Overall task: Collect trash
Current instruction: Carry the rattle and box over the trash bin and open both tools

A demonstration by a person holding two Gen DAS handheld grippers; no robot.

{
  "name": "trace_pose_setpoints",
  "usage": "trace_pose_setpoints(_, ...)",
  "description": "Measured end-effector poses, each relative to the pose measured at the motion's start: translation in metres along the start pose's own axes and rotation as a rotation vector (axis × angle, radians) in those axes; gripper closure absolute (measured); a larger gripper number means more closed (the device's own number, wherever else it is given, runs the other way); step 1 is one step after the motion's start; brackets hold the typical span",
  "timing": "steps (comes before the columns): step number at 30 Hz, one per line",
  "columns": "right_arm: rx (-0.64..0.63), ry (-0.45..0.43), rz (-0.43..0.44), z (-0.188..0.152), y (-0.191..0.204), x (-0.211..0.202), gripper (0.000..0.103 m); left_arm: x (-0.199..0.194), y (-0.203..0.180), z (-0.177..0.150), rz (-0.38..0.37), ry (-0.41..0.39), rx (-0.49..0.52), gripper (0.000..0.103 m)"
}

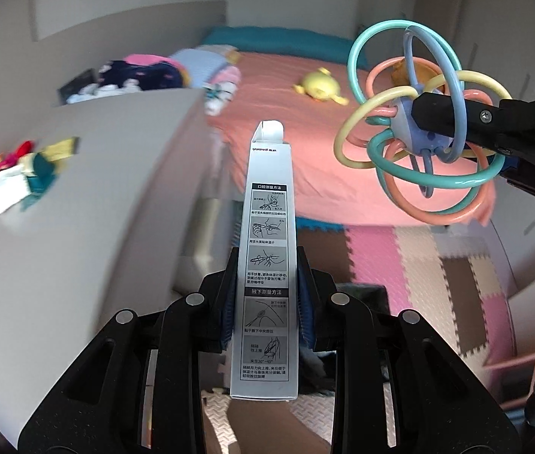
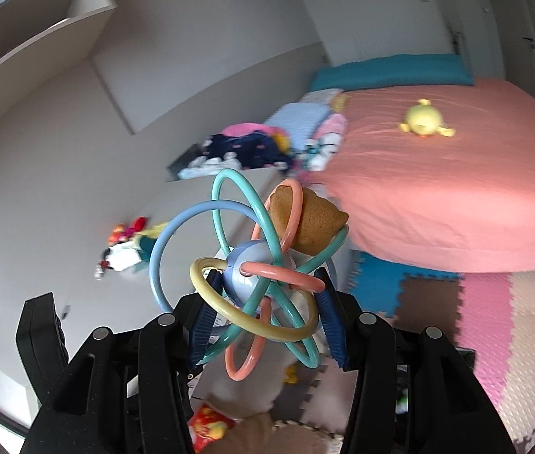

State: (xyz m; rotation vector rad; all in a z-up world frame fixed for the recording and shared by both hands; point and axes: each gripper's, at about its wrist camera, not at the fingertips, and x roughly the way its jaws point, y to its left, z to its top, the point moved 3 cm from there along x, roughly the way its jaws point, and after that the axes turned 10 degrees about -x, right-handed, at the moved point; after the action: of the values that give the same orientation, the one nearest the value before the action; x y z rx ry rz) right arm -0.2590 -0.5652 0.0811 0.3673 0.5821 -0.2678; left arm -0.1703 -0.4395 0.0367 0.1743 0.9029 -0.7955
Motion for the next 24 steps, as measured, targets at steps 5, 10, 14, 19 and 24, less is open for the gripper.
trace_pose_setpoints(5,0.066,0.015,-0.072,-0.024,-0.046,-0.012,0.052,0.018,-0.041,-0.016,-0.045,0.054,0.065,0.076)
trace_pose_setpoints(10,0.117,0.046,-0.13,-0.05,-0.083,-0.024,0.051,0.037,-0.078,-0.037,-0.089,0.121,0.122,0.076)
trace_pose_setpoints(14,0.137,0.098,-0.176,-0.071,-0.104,-0.024,0.051,0.054,-0.096,-0.055,-0.11,0.179,0.154,0.076)
trace_pose_setpoints(19,0.153,0.217,-0.23,-0.097,-0.126,-0.006,0.048,0.078,-0.11,-0.074,-0.134,0.275,0.166,0.055)
trace_pose_setpoints(24,0.245,0.258,-0.374,-0.115,-0.156,0.002,0.015,0.093,-0.112,-0.085,-0.04,0.269,0.22,0.006)
